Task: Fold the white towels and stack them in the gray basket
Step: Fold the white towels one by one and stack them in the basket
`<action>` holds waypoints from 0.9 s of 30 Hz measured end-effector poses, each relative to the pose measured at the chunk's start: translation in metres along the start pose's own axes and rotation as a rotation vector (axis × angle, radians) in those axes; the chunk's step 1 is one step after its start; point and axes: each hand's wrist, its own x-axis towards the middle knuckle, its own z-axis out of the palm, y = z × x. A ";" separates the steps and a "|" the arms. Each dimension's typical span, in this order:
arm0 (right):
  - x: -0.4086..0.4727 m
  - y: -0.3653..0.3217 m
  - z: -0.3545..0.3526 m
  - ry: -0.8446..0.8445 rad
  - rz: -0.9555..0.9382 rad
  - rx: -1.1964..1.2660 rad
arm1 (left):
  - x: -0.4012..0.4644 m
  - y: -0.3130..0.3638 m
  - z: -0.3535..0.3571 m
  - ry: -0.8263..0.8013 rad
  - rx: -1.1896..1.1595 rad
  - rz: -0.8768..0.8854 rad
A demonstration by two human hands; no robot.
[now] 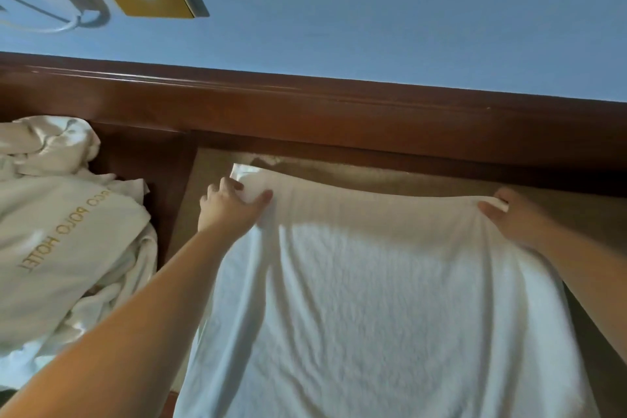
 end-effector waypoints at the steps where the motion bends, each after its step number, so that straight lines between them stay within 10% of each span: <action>1: 0.000 0.000 -0.001 -0.014 -0.004 0.006 | 0.001 -0.003 0.002 -0.012 0.003 -0.038; 17: 0.007 0.005 -0.007 -0.050 -0.026 0.022 | -0.020 0.044 0.024 0.305 0.110 -0.026; 22: -0.002 -0.002 -0.018 -0.053 -0.049 -0.032 | -0.079 0.105 0.068 -0.049 0.344 0.536; 27: -0.022 -0.005 -0.049 0.086 -0.045 -0.261 | -0.037 0.152 0.045 -0.213 0.606 0.604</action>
